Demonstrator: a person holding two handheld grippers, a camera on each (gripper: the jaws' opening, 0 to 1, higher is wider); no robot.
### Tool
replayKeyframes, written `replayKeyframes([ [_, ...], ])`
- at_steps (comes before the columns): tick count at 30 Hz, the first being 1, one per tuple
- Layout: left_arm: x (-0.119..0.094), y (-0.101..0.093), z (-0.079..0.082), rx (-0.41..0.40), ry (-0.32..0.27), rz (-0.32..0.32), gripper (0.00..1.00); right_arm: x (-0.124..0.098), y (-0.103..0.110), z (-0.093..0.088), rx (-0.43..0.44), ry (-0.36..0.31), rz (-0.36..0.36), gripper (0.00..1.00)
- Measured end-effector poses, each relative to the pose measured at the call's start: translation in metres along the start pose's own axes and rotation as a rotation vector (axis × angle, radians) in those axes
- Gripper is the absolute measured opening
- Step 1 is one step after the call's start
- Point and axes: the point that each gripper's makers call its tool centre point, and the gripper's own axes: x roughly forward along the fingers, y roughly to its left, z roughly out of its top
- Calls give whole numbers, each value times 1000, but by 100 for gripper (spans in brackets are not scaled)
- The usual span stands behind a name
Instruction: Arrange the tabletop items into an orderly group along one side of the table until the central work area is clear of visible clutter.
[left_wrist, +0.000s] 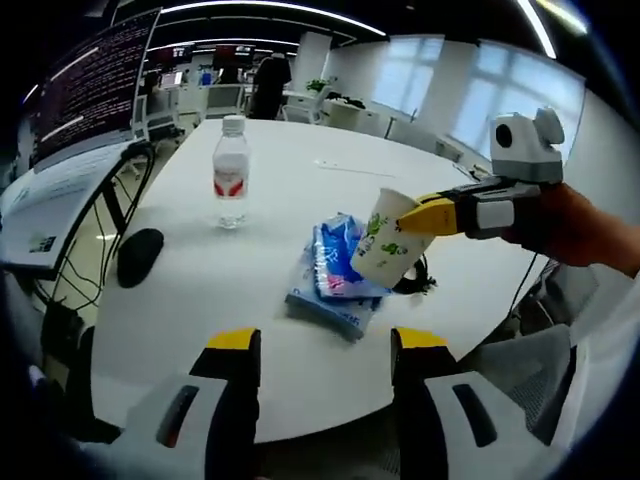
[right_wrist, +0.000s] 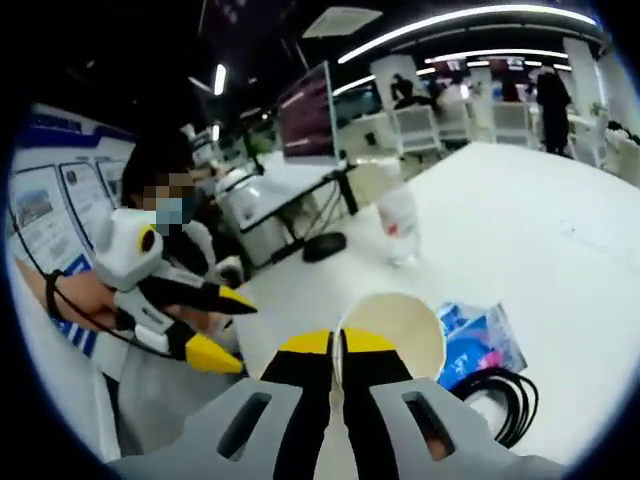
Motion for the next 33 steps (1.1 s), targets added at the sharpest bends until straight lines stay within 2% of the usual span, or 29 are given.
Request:
replayKeyframes([
  [13,-3,4,2,-28,-19,10,52,32,-12,20,-130,64,50,0],
  [15,-3,4,2,-15,-17,17,52,39,-15,23,-168,83,55,0],
  [16,-3,5,0,26,4,25,52,42,-16,23,-188,93,60,0],
  [17,-3,4,0,33,7,22,52,46,-18,25,-235,104,69,0],
  [21,-2,2,3,11,-7,4,52,62,-27,30,-380,158,70,0],
  [27,-1,1,5,8,-12,-9,52,89,-43,33,-520,238,68,0],
  [33,-3,-1,5,4,-17,-17,52,113,-56,25,-615,309,67,0],
])
